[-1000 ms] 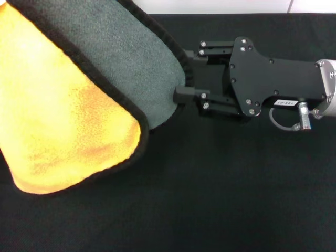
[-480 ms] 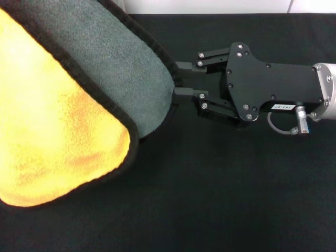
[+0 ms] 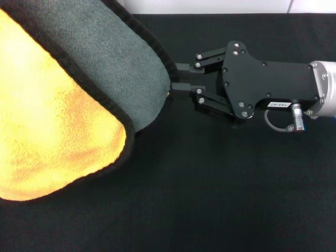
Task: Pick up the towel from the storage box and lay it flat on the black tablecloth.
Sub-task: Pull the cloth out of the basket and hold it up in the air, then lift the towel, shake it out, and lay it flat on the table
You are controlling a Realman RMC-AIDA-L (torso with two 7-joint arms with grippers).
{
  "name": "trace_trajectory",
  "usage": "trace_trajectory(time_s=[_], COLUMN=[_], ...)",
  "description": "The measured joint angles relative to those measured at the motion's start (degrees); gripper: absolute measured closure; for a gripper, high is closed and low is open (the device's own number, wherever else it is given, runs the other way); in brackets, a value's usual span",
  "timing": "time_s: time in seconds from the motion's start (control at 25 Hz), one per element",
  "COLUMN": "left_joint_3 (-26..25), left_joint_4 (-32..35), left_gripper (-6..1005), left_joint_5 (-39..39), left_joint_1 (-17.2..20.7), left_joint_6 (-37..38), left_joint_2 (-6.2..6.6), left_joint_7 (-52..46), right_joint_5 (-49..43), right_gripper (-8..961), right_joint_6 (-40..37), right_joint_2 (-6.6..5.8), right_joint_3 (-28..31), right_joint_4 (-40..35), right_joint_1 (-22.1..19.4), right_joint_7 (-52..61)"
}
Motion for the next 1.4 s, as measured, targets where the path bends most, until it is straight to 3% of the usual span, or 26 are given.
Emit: trace_trajectory(time_s=[0.64,0.88,1.24,1.4], left_joint_3=[0.00,0.00,-0.33,-0.20], left_joint_4=[-1.75,-5.04,-13.03,-14.04], left_gripper=[972,972,972,972], left_joint_5=[0.02,1.84,10.55,15.31], left_joint_1=[-0.24,-0.29,0.38,1.31], left_joint_6=[0.00,0.01,0.05,0.11], left_joint_2=[-0.30,0.11,2.53,3.48], left_joint_7=[0.09,0.90,7.04,11.50], right_joint_5=[0.28,0.40,-0.56,-3.19], right_gripper=[938,942,945,945], right_joint_6=[1.01,1.14,1.76,2.19], right_joint_2=[0.00,-0.18,-2.17,-2.29], right_joint_3=[-1.51,-1.22,-0.86,0.88], right_joint_4=[-0.36,-1.98,-18.52,-26.56], right_joint_1=[1.25,0.74,-8.47,-12.70], right_joint_7=[-0.51,0.07,8.46,12.64])
